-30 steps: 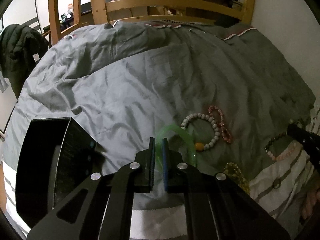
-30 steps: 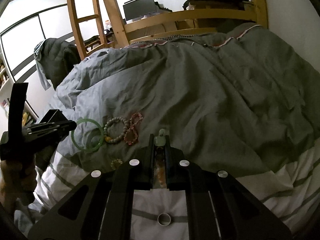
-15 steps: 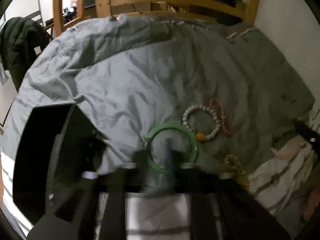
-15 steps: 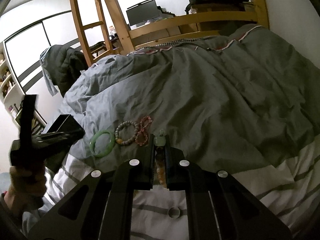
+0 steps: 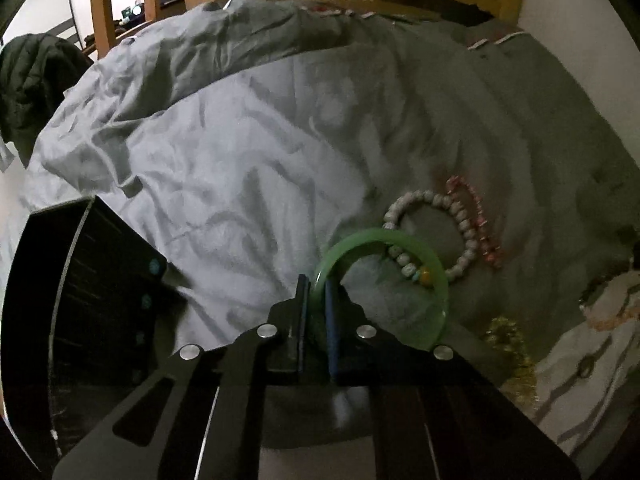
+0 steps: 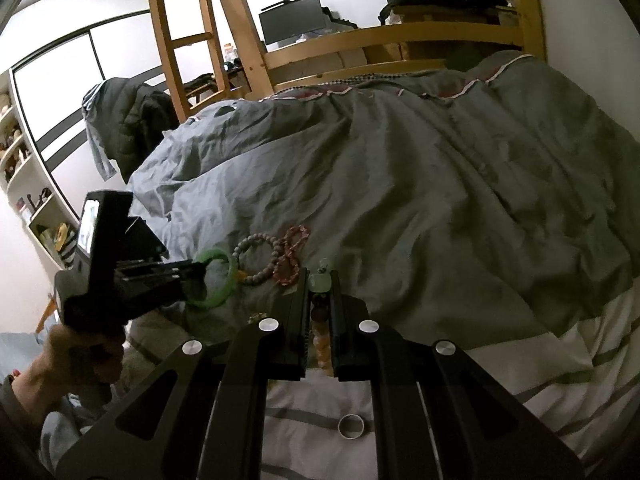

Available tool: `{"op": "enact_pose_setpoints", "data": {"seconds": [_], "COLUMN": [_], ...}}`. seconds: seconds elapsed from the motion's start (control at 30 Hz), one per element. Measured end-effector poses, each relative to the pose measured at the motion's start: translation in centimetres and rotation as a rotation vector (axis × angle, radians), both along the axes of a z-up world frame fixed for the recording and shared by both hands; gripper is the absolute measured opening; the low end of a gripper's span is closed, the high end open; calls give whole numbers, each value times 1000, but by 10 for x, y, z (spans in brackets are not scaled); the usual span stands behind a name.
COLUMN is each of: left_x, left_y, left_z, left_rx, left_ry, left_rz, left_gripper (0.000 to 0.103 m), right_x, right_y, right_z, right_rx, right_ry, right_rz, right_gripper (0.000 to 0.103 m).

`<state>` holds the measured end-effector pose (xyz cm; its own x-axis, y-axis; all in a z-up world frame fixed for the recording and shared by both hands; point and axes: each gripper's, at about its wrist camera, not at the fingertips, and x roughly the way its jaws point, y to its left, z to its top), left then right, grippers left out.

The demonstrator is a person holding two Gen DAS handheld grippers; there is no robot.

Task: Organize jewelry
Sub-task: 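Carry the green bangle into the black box and open the left gripper while the right drops its bracelet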

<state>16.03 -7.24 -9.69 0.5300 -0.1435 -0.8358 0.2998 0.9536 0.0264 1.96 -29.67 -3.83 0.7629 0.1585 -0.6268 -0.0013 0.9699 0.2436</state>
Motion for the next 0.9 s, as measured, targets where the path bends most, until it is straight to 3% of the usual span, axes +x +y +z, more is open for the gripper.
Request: {"op": "enact_pose_setpoints", "data": {"seconds": [0.23,0.43,0.9], "left_x": [-12,-22,-71], "left_y": [0,7,65], "left_z": [23,46,104], "left_rx": [-41,-51,-34], "left_ry": [-30,-58,-107], "left_rz": [-11,10,70], "left_gripper": [8,8,8], "right_x": [-4,-10,-22], "right_y": [-1,-4,31], "right_z": [4,18,55], "right_rx": [30,146,141], "right_ry": [-16,-12,21], "right_rz": [8,60,135], "right_gripper": [9,9,9]}}
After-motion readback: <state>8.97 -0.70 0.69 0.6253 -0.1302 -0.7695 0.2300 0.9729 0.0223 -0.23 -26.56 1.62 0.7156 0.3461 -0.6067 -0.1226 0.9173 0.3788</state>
